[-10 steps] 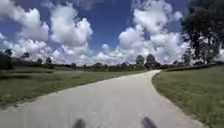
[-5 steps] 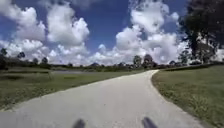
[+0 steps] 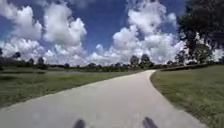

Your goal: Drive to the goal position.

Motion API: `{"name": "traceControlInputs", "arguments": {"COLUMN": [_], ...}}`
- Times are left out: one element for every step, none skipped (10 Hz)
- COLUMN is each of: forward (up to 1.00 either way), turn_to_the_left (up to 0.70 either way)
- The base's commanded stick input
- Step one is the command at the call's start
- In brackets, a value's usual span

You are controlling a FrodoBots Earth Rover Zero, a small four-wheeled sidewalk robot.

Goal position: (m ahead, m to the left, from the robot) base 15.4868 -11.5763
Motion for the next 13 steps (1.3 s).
{"name": "traceControlInputs", "arguments": {"forward": [0.7, 0.7, 0.7, 0.7, 0.7, 0.7, 0.7, 0.7, 0.7, 0.7, 0.7, 0.7, 0.7], "turn_to_the_left": [0.0, 0.0, 0.0, 0.0, 0.0, 0.0, 0.0, 0.0, 0.0, 0.0, 0.0, 0.0, 0.0]}}
